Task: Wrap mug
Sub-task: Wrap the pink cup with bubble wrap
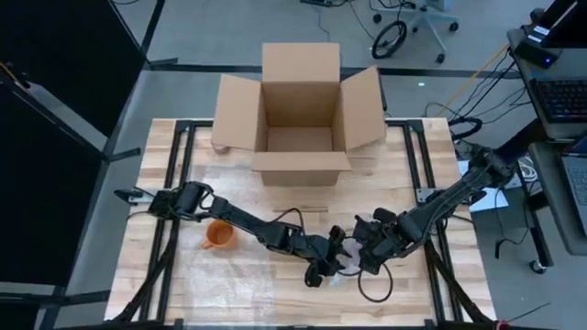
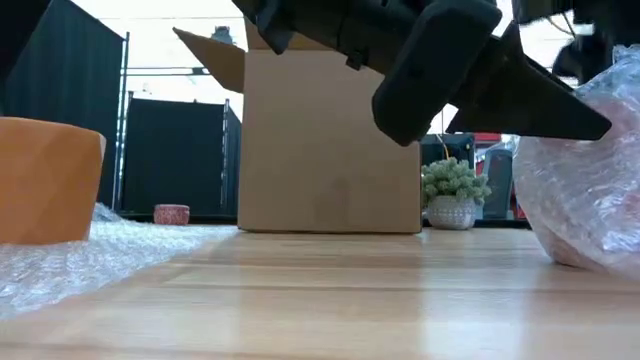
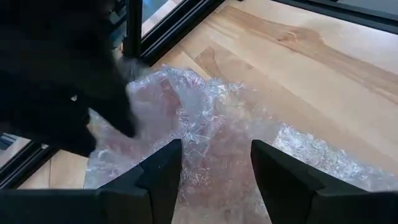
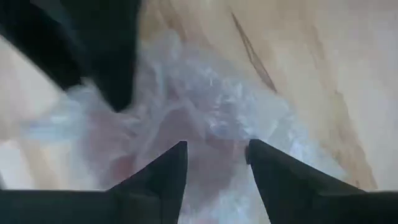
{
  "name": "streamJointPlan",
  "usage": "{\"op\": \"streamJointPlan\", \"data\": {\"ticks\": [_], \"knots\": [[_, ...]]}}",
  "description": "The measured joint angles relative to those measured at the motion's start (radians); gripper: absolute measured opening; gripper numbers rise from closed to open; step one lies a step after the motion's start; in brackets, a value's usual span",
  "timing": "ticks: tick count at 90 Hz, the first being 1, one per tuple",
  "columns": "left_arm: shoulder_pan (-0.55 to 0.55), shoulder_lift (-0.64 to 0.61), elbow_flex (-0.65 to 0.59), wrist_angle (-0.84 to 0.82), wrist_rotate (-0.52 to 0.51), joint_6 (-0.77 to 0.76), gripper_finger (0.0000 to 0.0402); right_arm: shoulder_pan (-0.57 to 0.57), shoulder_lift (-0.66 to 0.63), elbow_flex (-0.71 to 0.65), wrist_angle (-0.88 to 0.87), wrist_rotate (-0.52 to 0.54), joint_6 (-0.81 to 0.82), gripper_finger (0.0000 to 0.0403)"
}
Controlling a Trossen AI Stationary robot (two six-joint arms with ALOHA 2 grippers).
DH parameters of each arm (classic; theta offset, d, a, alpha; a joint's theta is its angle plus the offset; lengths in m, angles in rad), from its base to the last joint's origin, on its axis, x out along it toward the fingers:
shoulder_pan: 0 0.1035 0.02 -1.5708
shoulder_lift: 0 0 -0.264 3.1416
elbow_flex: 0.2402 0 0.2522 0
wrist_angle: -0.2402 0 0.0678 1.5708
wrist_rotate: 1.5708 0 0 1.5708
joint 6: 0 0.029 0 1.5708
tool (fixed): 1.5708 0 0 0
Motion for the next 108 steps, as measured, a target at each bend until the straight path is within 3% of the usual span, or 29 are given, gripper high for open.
{"op": "streamJointPlan", "data": {"ticks": [15, 23, 40, 72, 108], "knots": [[-0.001, 0.0, 0.0, 0.0, 0.001, -0.001, 0.0178, -0.003, 0.035, -0.185, 0.319, 0.004, 0.064, 0.0205], [-0.003, 0.0, 0.0, -0.002, 0.0, -0.001, 0.0178, -0.016, 0.045, -0.231, 0.392, -0.005, 0.091, 0.0216], [-0.001, 0.0, 0.0, 0.002, 0.001, -0.001, 0.0178, -0.028, -0.008, -0.209, 0.343, -0.034, 0.074, 0.0224], [-0.001, 0.0, 0.001, -0.005, -0.003, 0.0, 0.0178, -0.026, -0.085, 0.017, -0.003, -0.037, 0.015, 0.0224], [-0.001, 0.0, 0.001, -0.007, -0.003, 0.001, 0.0178, 0.042, -0.071, 0.106, 0.01, -0.025, 0.017, 0.0224]]}}
